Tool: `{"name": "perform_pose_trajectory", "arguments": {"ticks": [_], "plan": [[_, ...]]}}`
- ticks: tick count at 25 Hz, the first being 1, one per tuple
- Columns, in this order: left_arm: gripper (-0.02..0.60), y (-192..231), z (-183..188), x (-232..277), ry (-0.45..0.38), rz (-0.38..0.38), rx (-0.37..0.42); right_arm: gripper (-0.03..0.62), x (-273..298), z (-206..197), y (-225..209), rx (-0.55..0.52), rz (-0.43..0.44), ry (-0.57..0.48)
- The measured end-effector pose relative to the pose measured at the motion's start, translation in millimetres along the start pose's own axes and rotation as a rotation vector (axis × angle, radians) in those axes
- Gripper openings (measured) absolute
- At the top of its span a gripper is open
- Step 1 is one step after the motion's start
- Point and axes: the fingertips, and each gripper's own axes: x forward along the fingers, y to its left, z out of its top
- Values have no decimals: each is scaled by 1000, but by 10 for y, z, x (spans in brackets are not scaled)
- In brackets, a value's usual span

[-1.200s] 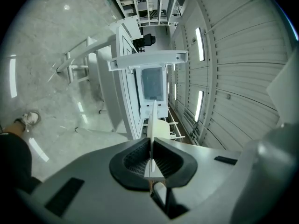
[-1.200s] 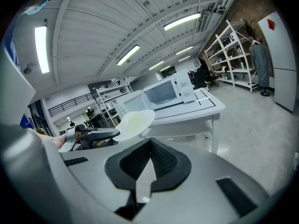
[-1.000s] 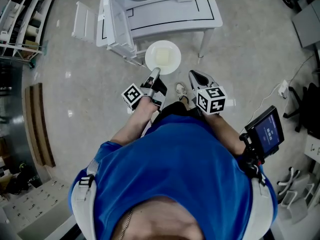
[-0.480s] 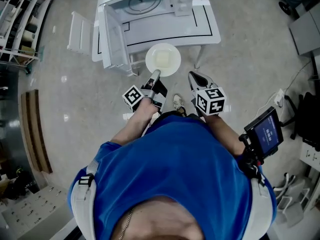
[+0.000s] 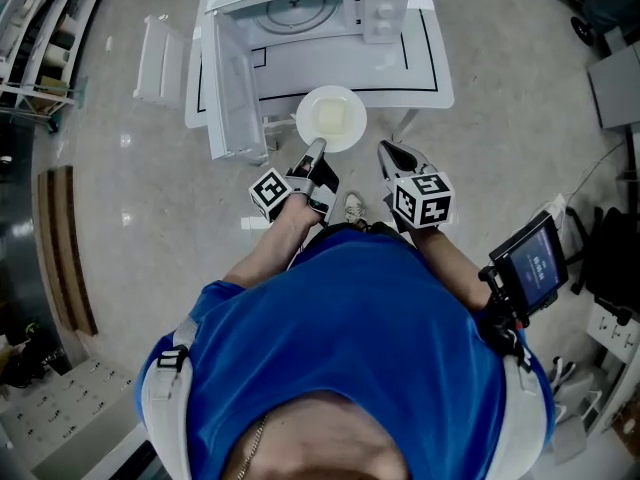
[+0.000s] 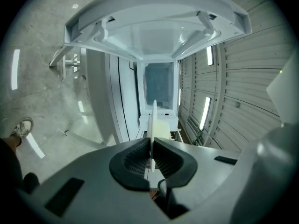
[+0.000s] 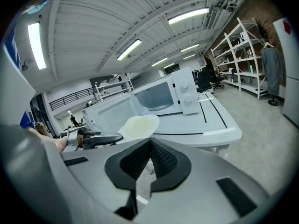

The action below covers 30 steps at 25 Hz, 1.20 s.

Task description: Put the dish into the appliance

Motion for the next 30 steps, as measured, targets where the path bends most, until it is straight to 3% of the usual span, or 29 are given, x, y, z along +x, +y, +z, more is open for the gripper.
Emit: {"name": "perform_pose_trajectory", "arguments": {"ticks": [13, 30], "plan": [[18, 4, 321, 553, -22, 7, 13, 2, 580, 456, -346, -7, 9, -9], [19, -21, 916, 1300, -181, 21, 29, 2, 1426, 1010, -811, -84, 135, 33]]}}
